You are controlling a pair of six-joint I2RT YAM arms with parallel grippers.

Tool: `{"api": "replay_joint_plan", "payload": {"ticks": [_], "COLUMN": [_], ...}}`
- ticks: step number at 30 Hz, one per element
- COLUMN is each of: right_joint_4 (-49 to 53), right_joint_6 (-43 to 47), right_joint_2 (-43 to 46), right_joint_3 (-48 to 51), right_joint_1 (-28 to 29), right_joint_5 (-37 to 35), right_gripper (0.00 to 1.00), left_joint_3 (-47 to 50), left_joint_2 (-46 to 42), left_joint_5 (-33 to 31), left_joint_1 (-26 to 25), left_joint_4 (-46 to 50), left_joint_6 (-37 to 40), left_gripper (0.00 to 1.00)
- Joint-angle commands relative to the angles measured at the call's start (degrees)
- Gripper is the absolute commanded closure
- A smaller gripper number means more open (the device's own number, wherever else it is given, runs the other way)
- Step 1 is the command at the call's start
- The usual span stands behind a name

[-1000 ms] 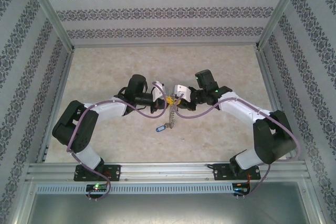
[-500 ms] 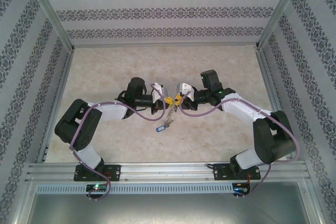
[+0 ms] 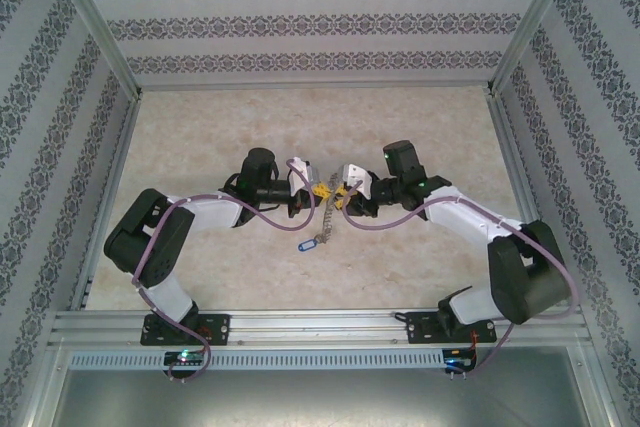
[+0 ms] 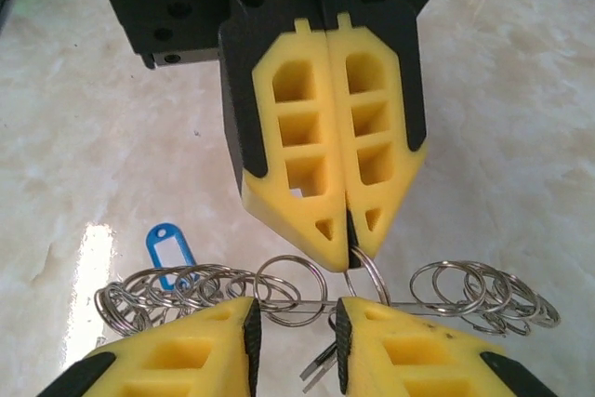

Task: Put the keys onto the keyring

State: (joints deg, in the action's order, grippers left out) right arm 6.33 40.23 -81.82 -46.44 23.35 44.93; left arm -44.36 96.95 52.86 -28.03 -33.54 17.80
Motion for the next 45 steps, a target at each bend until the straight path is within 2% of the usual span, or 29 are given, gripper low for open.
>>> {"api": "replay_joint_plan", "payload": {"ticks": [1, 5, 10, 17, 26, 32, 37, 45], "right_joint_4": [0.5, 2.0, 1.4, 2.1, 10.9, 11.0, 9.4, 6.0], "right_joint_6": [-1.0, -0.1, -0.2, 1.0, 6.5, 5.8, 5.5, 6.1], "right_joint_2": [-1.7, -3.4, -3.7, -2.2, -6.4, -7.8, -8.4, -7.4], "right_joint_3": [-2.0, -3.9, -4.1, -2.8, -7.6, -8.7, -8.6, -6.9], "right_joint_1": [-0.4, -0.4, -1.1, -2.2, 2.0, 3.0, 3.9, 4.5], "right_joint_5": [-1.3, -1.2, -1.4, -2.2, -6.1, -8.5, -10.7, -9.0], "right_gripper": [0.73, 0.77, 0.76, 0.69, 0.67, 0.67, 0.72, 0.81], "left_joint_3": [1.1, 1.5, 1.9, 2.5, 2.4, 2.5, 2.7, 3.3], "left_joint_2": [1.1, 1.3, 1.4, 1.3, 1.8, 2.1, 2.5, 2.5], "left_joint_5": [1.1, 1.3, 1.2, 1.1, 0.6, 0.3, 0.3, 0.3], "left_joint_1": [0.3, 0.3, 0.3, 0.3, 0.4, 0.4, 0.4, 0.5], "left_joint_4": [-4.2, -5.8, -7.1, -7.5, -8.5, -8.6, -9.5, -10.7], "left_joint_6": [-1.5, -2.1, -2.4, -2.2, -2.7, -2.8, -3.2, -3.7], "left_gripper": [1.00, 1.00, 1.00, 1.00, 1.00, 1.00, 1.00, 1.00]}}
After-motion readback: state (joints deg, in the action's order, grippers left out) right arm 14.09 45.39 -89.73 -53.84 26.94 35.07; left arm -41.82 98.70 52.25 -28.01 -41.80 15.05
